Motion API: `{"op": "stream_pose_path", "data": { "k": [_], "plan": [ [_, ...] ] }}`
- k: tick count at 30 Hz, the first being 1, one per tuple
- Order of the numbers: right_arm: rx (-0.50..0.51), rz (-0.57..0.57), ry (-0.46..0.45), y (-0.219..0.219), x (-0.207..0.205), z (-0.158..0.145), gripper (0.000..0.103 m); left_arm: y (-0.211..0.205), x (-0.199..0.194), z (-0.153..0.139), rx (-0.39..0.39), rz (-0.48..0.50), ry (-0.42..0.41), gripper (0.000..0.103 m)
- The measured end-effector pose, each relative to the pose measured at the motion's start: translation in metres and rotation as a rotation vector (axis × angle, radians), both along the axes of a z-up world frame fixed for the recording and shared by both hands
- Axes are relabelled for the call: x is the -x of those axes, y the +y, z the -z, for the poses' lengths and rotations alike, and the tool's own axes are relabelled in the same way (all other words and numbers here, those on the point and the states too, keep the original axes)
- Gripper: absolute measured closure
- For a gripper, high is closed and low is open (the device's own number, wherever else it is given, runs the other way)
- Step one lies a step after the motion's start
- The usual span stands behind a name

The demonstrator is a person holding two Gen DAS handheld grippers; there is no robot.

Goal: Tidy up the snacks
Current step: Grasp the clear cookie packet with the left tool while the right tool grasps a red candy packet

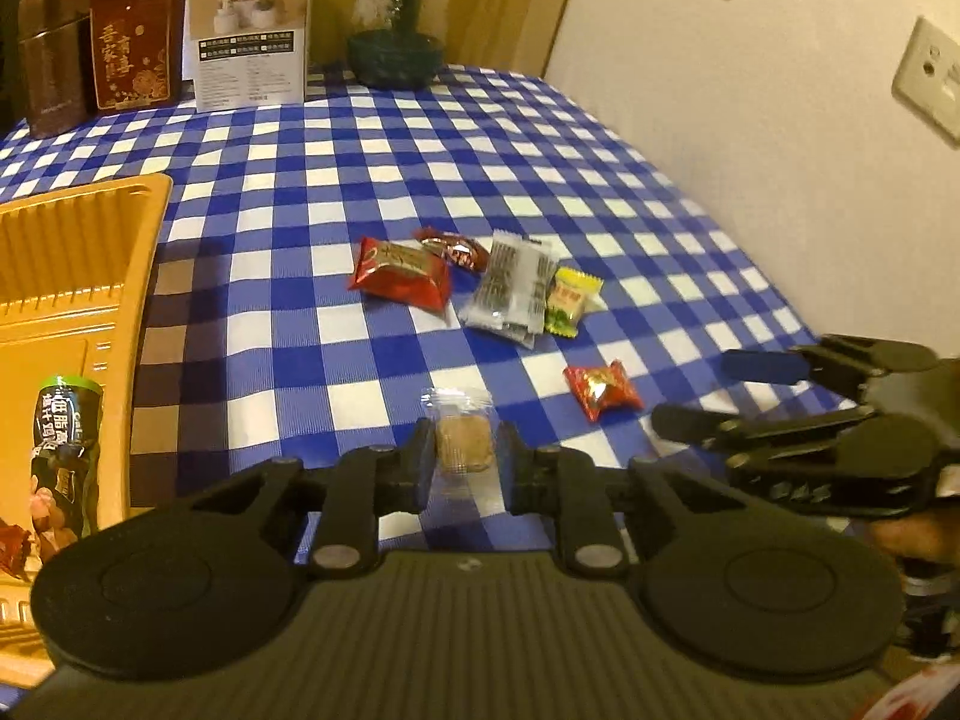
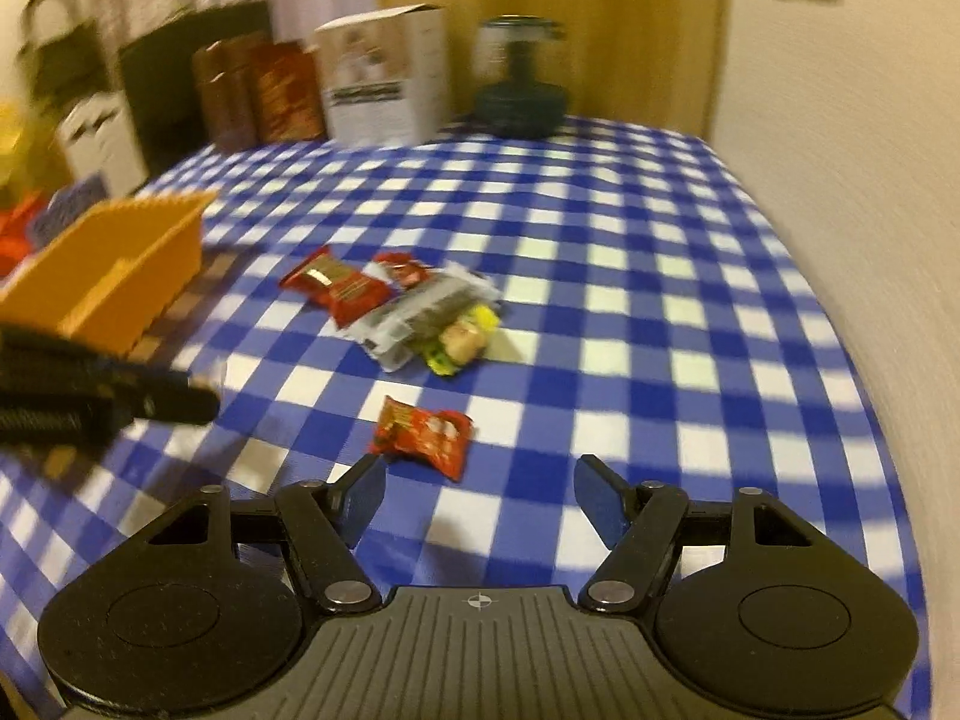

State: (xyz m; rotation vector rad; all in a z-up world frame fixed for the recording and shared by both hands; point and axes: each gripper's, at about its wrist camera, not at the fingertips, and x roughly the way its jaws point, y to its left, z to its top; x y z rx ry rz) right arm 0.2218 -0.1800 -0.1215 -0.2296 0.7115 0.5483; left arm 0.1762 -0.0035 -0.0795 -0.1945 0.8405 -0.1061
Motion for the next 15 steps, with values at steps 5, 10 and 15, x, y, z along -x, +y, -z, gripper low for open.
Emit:
{"op": "stream_pose_path", "data": {
  "k": [5,10,15],
  "plan": [
    [0.108,-0.113,-0.033,0.021,-0.012,0.015,0.045,0.003,0.0,0.0,0.034,-0.011,0.002,0.084],
    [0.144,-0.161,-0.052,0.032,-0.023,0.026,0.052,0.004,0.0,0.002,0.044,-0.009,0.004,0.084],
    [0.133,-0.194,-0.048,0.039,-0.029,0.026,0.059,0.005,0.0,0.004,0.055,-0.01,0.009,0.084]
  ]
}}
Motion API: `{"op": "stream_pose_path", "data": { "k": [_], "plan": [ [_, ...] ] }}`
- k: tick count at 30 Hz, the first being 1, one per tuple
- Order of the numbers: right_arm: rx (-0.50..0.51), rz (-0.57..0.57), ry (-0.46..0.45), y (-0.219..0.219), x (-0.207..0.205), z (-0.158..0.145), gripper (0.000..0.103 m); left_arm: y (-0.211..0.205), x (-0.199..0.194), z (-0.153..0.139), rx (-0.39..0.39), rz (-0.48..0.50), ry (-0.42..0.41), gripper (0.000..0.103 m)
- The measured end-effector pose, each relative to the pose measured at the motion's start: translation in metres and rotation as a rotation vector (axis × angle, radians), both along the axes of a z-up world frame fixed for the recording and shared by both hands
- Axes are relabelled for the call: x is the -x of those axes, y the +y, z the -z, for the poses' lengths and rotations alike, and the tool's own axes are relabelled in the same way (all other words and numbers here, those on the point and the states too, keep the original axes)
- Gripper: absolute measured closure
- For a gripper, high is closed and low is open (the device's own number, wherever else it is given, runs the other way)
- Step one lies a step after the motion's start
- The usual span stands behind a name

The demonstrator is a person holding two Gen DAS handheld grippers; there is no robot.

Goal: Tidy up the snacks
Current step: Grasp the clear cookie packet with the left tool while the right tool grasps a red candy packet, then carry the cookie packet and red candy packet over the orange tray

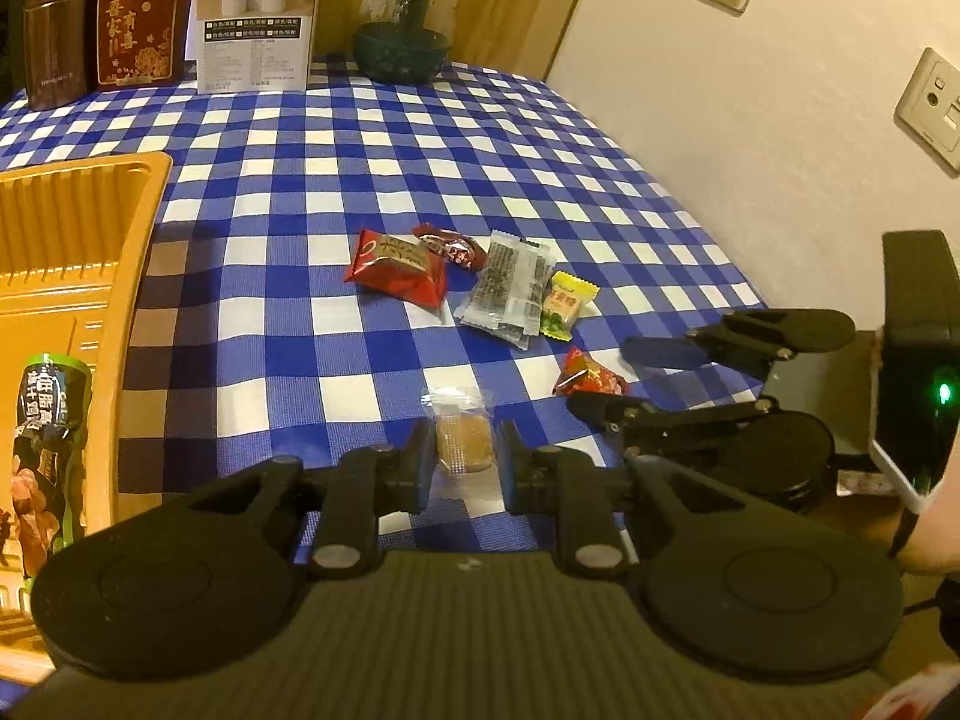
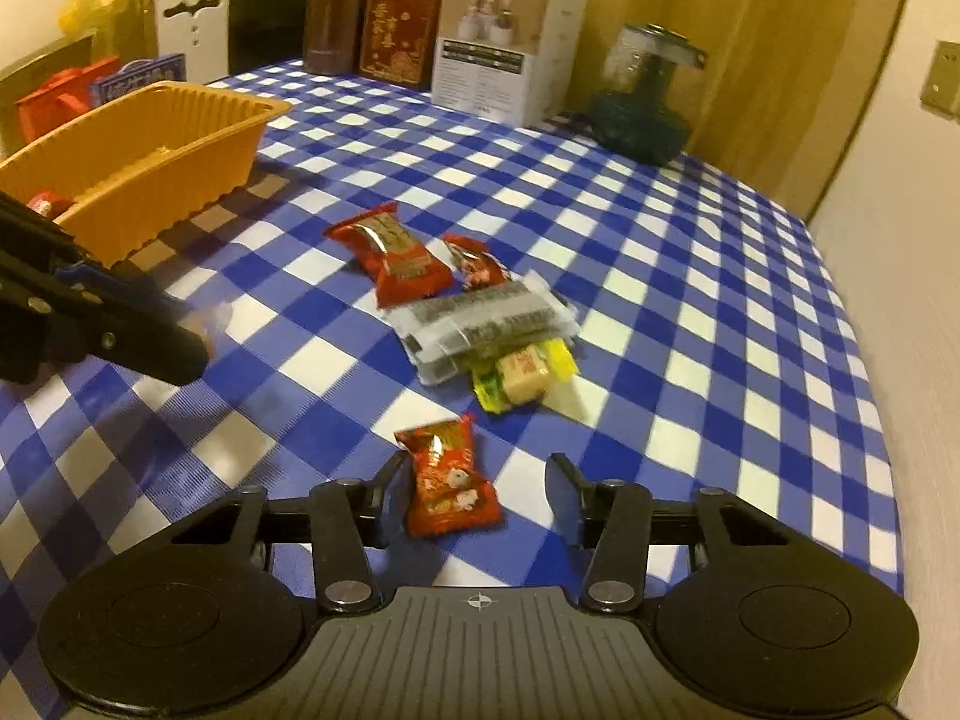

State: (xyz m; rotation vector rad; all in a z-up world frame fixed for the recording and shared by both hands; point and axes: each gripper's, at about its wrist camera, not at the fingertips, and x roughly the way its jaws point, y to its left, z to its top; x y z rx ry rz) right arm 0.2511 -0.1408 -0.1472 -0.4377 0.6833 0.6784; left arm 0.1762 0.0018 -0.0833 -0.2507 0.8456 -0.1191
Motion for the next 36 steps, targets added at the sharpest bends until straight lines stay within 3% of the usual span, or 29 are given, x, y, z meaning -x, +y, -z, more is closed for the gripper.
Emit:
{"op": "stream_pose_path", "data": {
  "k": [6,18,28,36],
  "plan": [
    [-0.037,0.024,0.045,0.009,-0.002,-0.002,0.078,0.0,0.001,0.001,-0.001,0.0,0.005,0.084],
    [-0.138,0.181,0.099,-0.002,0.02,-0.04,0.08,0.002,0.012,-0.019,-0.015,0.002,-0.012,0.084],
    [-0.267,0.345,0.118,-0.005,0.068,-0.088,0.08,0.007,0.042,-0.045,-0.016,0.011,-0.026,0.084],
    [-0.282,0.384,0.11,0.008,0.107,-0.108,0.08,0.023,0.07,-0.063,-0.017,-0.002,-0.033,0.084]
  ]
}}
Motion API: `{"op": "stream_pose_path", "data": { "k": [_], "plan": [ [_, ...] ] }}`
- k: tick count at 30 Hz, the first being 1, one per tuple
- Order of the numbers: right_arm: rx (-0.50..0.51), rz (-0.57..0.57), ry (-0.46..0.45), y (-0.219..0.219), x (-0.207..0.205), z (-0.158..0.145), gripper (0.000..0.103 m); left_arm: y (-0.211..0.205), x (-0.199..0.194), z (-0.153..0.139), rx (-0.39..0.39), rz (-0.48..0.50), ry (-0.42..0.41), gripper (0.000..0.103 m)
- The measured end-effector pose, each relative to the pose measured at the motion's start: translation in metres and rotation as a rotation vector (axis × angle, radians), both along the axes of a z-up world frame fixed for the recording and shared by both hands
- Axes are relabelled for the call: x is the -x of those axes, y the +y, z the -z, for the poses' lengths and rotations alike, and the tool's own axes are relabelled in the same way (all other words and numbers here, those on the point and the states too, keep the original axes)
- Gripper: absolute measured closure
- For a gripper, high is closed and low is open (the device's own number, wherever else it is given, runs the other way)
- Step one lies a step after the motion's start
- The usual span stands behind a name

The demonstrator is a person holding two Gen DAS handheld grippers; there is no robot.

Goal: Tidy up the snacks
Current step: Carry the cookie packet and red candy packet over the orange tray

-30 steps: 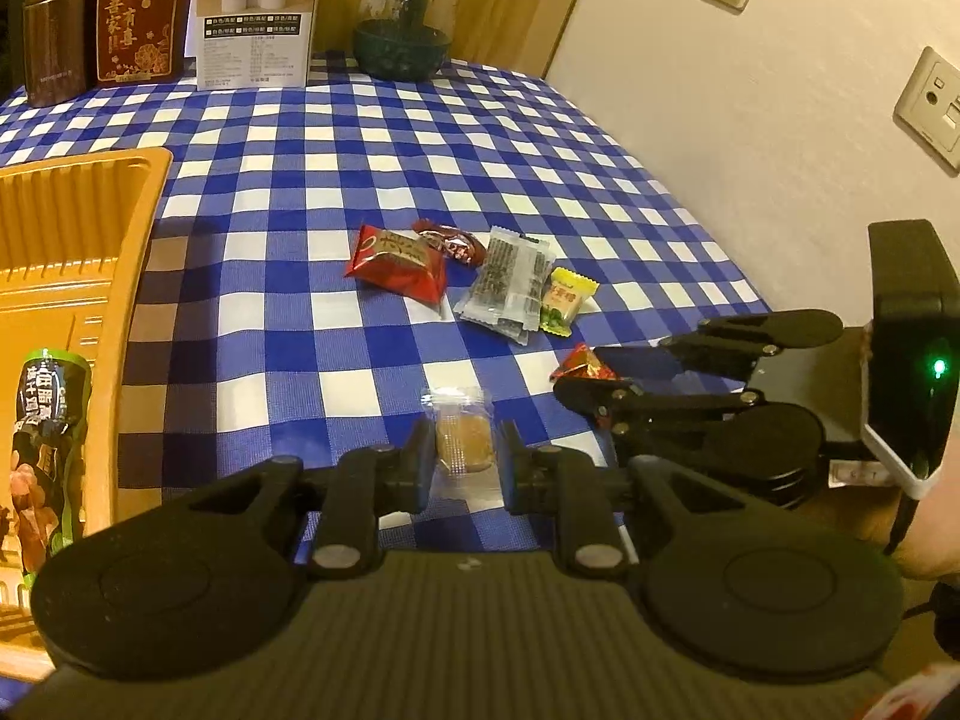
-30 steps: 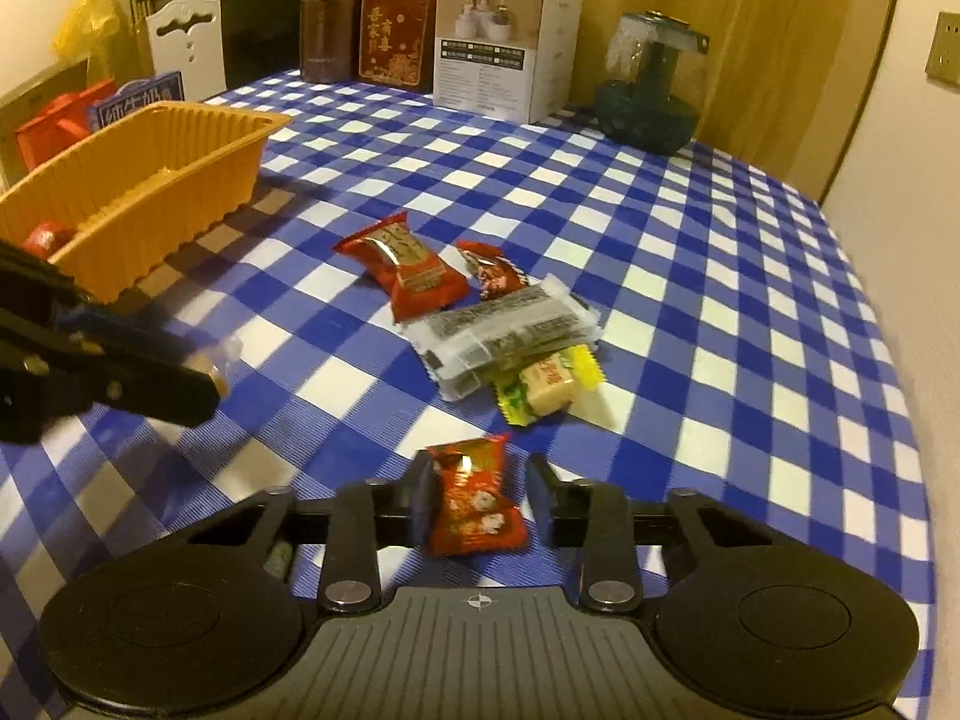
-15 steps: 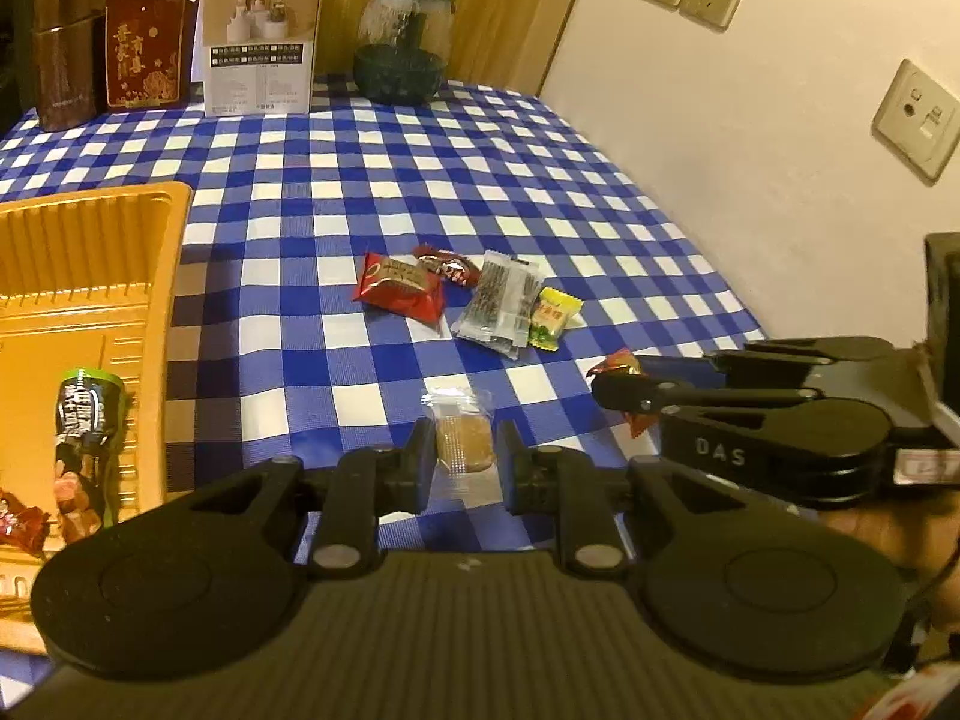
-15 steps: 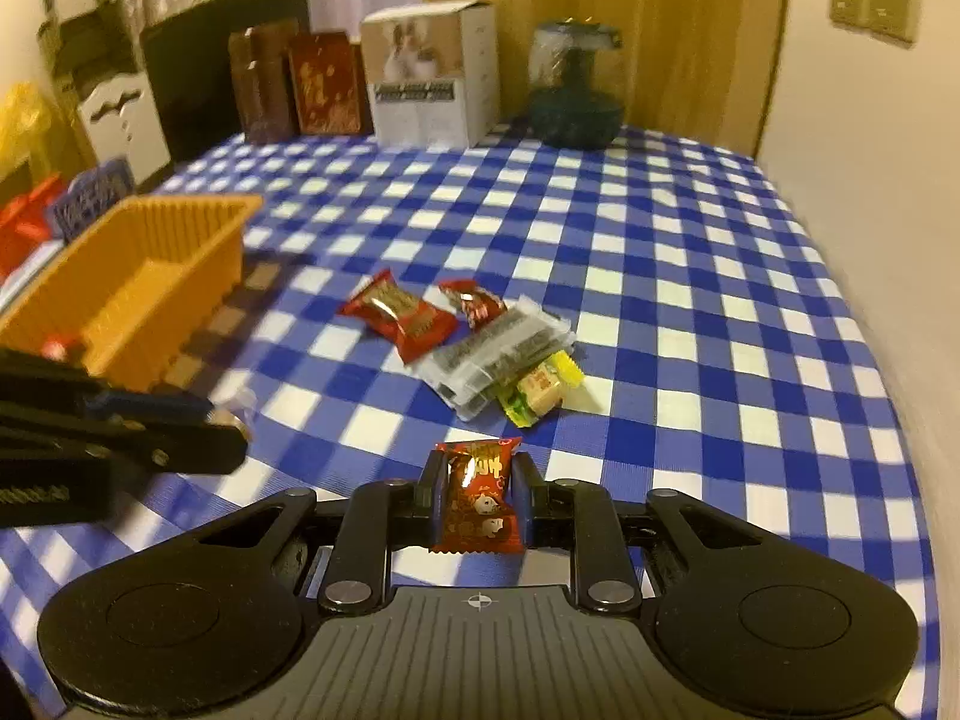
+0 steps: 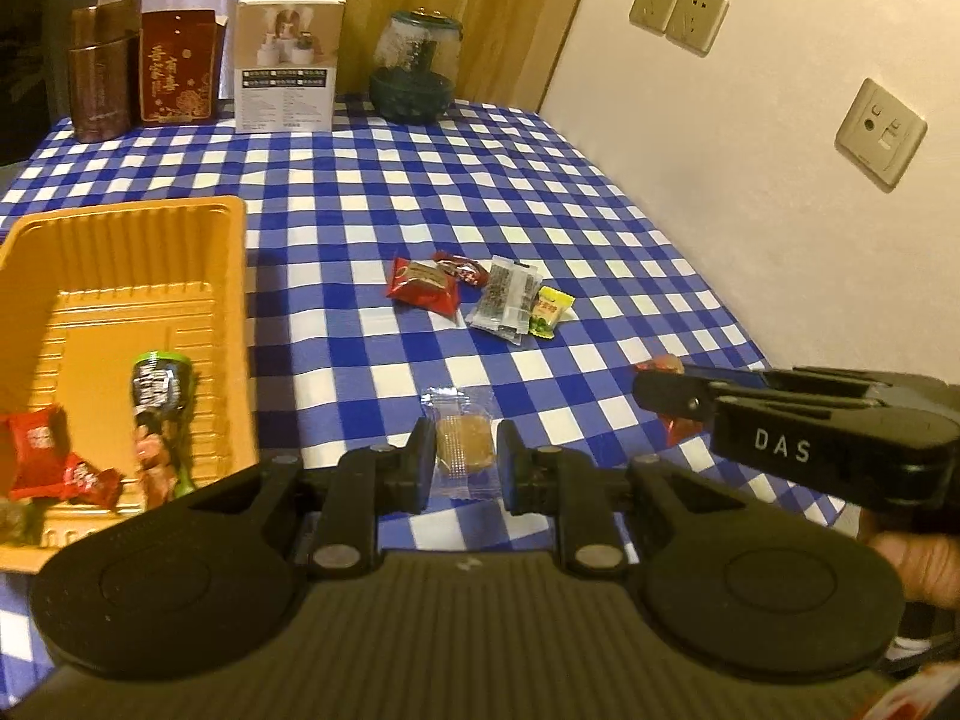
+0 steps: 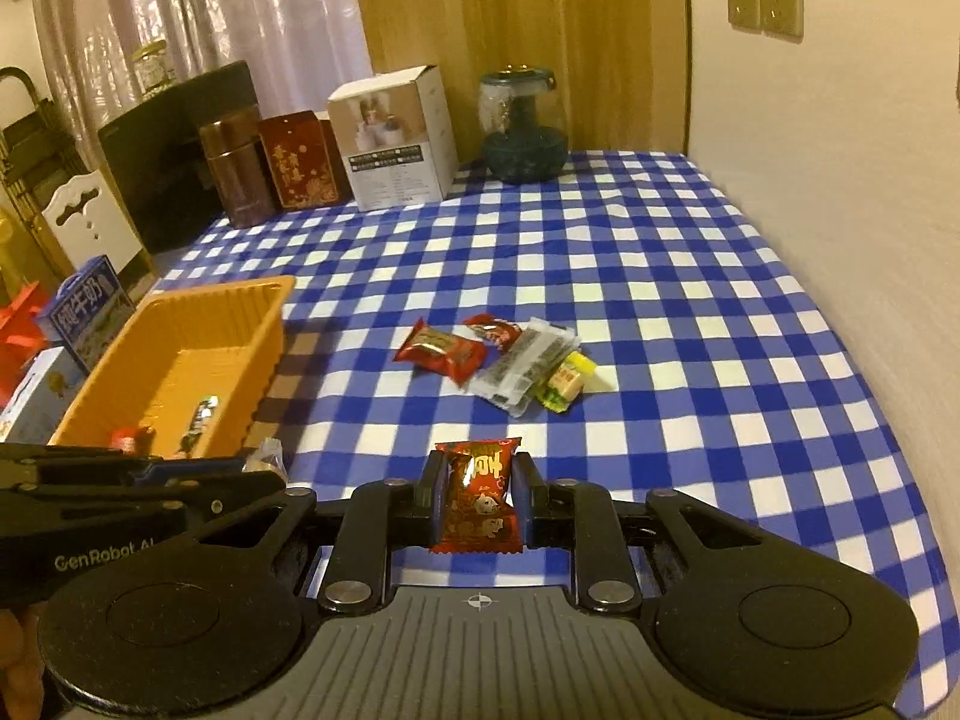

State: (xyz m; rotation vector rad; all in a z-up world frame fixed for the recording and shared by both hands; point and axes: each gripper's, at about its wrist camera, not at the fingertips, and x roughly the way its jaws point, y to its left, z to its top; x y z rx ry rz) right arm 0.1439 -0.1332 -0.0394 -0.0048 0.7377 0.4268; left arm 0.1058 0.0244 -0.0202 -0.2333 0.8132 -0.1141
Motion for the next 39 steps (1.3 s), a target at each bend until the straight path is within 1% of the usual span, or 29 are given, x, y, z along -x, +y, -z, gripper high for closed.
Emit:
{"op": "stream_pose_path", "data": {
  "k": [8,17,27,39],
  "plan": [
    [0.001,-0.016,0.0,0.018,0.032,-0.008,0.08,0.016,0.024,-0.012,0.001,-0.012,-0.004,0.084],
    [0.014,-0.046,-0.009,0.042,0.052,-0.015,0.08,0.034,0.043,-0.026,0.001,-0.028,-0.017,0.084],
    [0.026,-0.104,-0.025,0.076,0.056,-0.022,0.08,0.064,0.058,-0.036,-0.016,-0.076,-0.027,0.084],
    [0.027,-0.18,-0.034,0.121,0.052,-0.023,0.08,0.105,0.069,-0.041,-0.036,-0.144,-0.025,0.084]
  ]
}}
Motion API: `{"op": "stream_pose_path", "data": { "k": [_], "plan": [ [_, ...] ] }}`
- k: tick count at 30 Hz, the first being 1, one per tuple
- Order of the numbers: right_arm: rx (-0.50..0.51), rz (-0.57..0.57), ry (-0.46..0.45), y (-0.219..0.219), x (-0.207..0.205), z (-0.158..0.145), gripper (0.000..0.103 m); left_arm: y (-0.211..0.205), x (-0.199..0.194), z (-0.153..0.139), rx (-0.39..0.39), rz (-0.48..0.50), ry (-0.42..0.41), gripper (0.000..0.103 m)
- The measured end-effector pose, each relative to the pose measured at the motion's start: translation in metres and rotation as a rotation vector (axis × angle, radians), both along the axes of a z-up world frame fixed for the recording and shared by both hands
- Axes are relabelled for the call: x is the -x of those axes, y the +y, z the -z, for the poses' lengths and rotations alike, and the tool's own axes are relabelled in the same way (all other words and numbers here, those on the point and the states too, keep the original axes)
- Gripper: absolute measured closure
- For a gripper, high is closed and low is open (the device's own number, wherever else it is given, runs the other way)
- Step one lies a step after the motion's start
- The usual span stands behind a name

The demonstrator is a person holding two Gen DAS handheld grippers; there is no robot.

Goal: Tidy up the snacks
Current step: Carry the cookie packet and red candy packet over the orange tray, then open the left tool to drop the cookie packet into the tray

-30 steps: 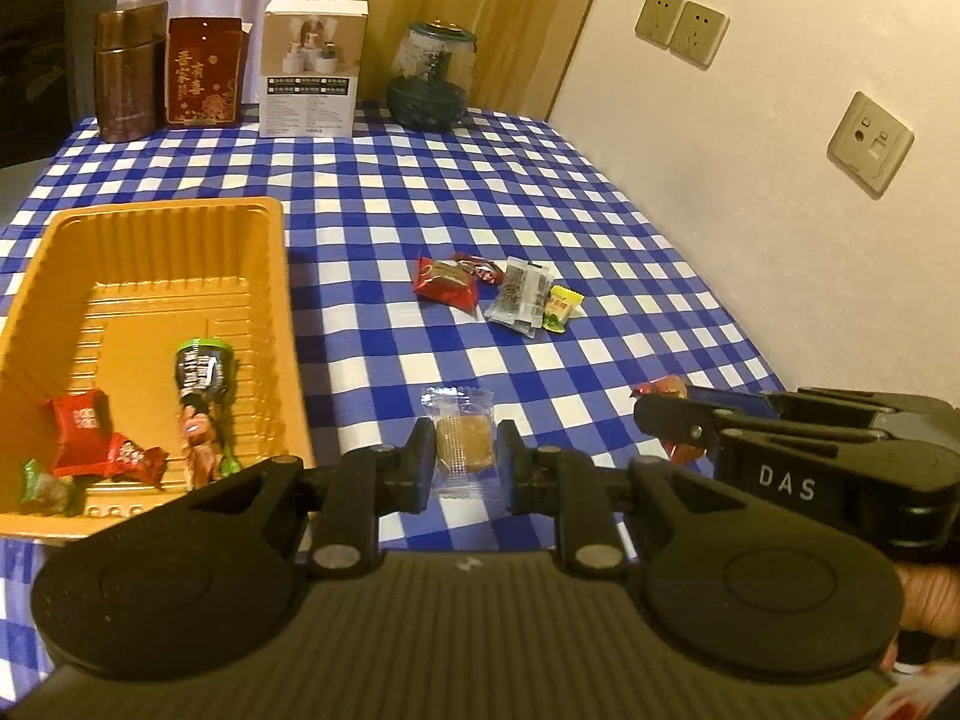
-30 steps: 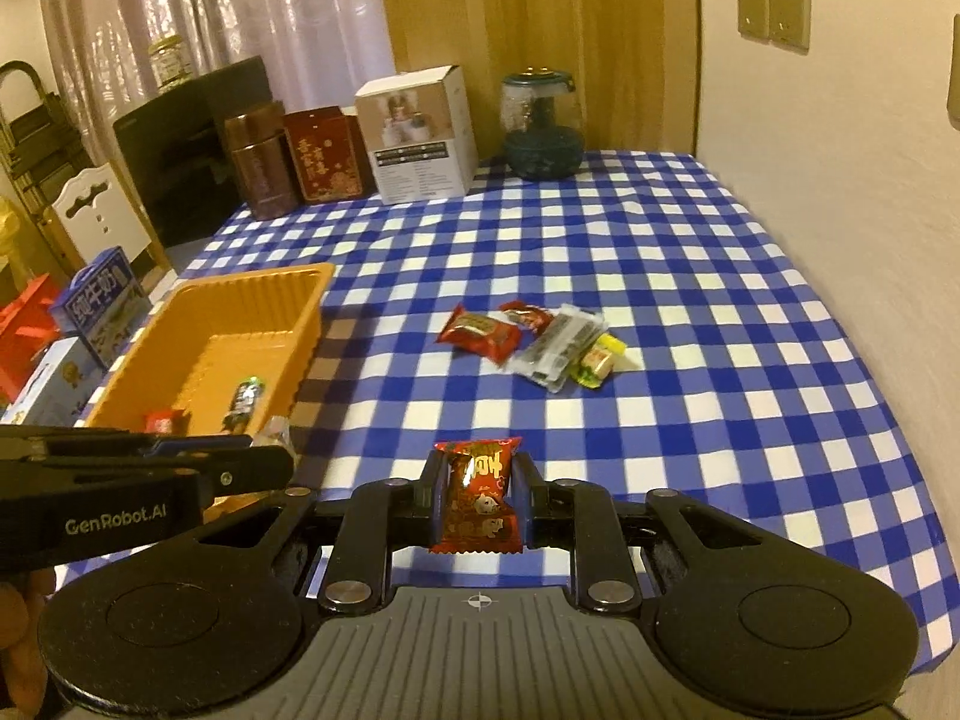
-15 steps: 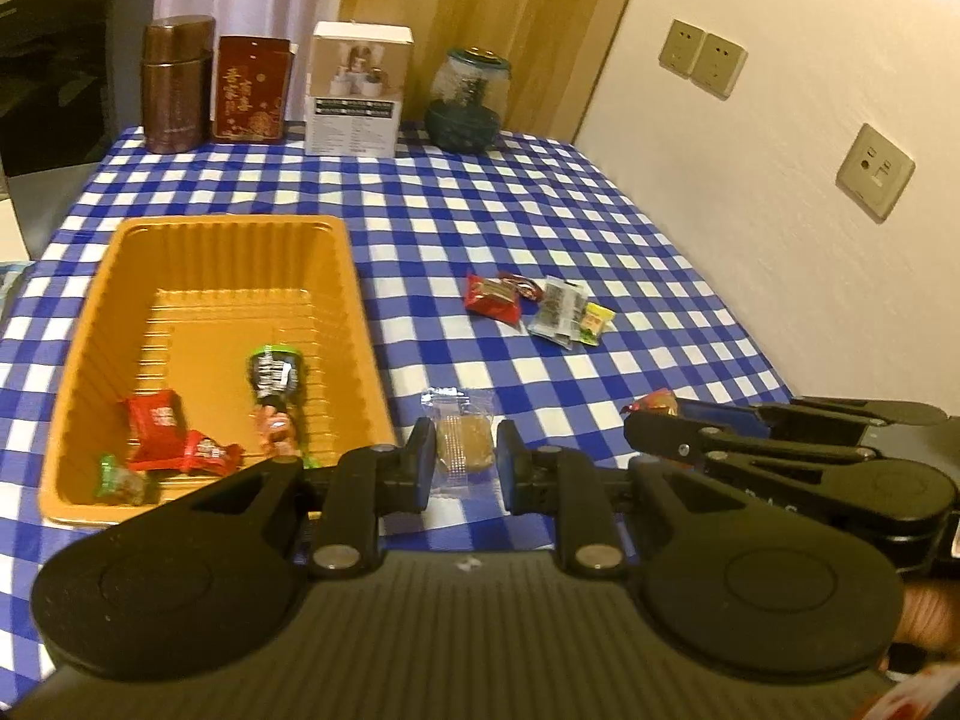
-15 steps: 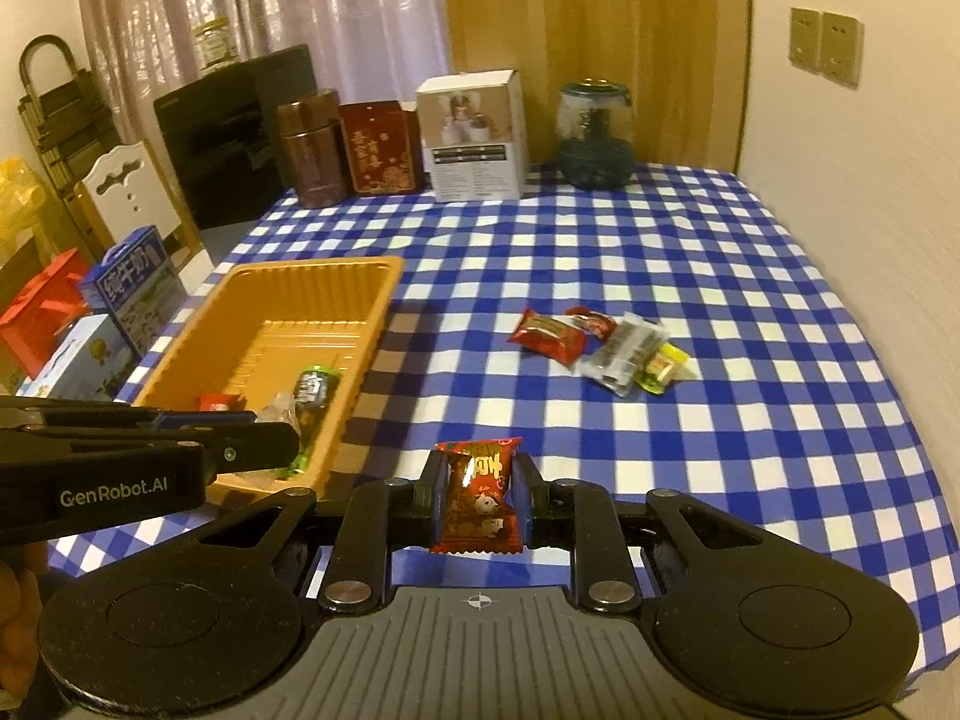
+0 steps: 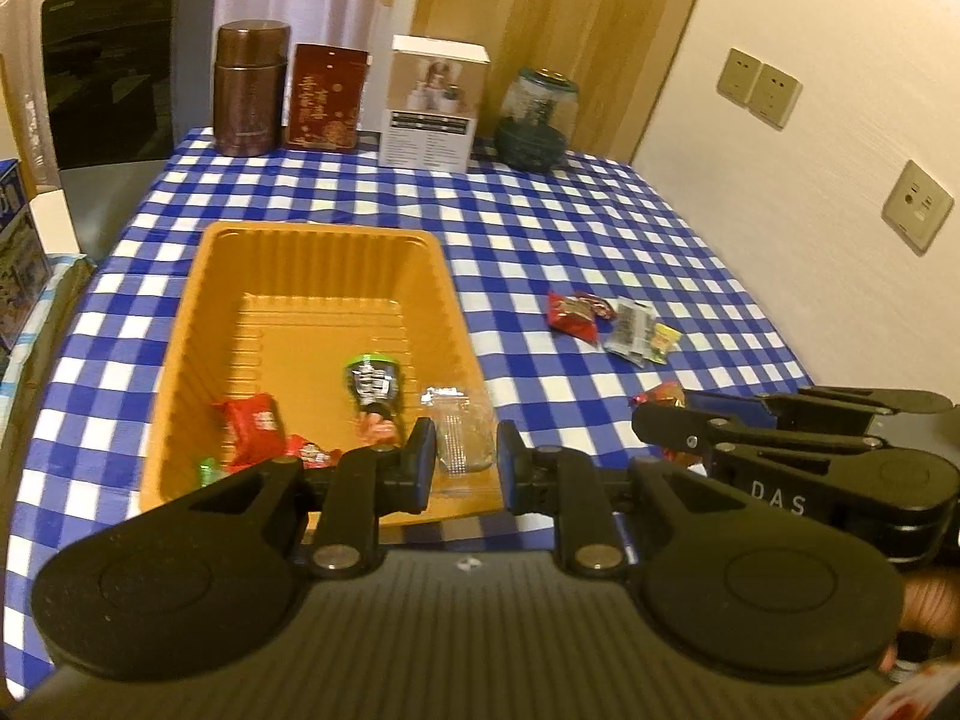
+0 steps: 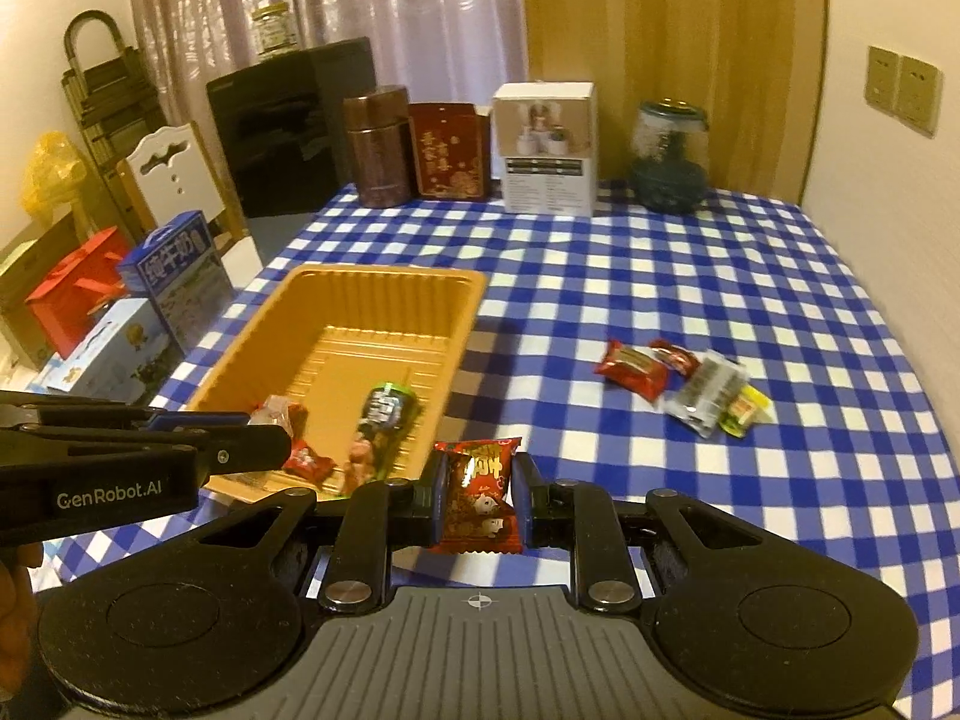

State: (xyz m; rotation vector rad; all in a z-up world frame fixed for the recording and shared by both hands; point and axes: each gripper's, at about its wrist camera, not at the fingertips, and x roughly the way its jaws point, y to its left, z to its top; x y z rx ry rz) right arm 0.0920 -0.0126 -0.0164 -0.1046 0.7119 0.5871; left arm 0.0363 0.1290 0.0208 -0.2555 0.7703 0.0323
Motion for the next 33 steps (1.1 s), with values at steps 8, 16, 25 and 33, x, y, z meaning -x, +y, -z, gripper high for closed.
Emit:
{"op": "stream_pose_path", "data": {
  "k": [8,16,25,33],
  "plan": [
    [0.001,-0.036,0.003,0.024,-0.002,0.004,0.08,0.025,0.003,0.001,-0.002,-0.037,0.005,0.084],
    [-0.026,-0.049,0.009,0.042,-0.009,0.008,0.08,0.048,0.003,0.009,0.007,-0.072,0.022,0.084],
    [-0.04,-0.056,0.039,0.061,-0.02,0.019,0.08,0.065,-0.008,0.021,0.002,-0.088,0.047,0.084],
    [-0.048,-0.047,0.066,0.071,-0.033,0.029,0.08,0.074,-0.026,0.032,-0.012,-0.082,0.067,0.084]
  ]
}}
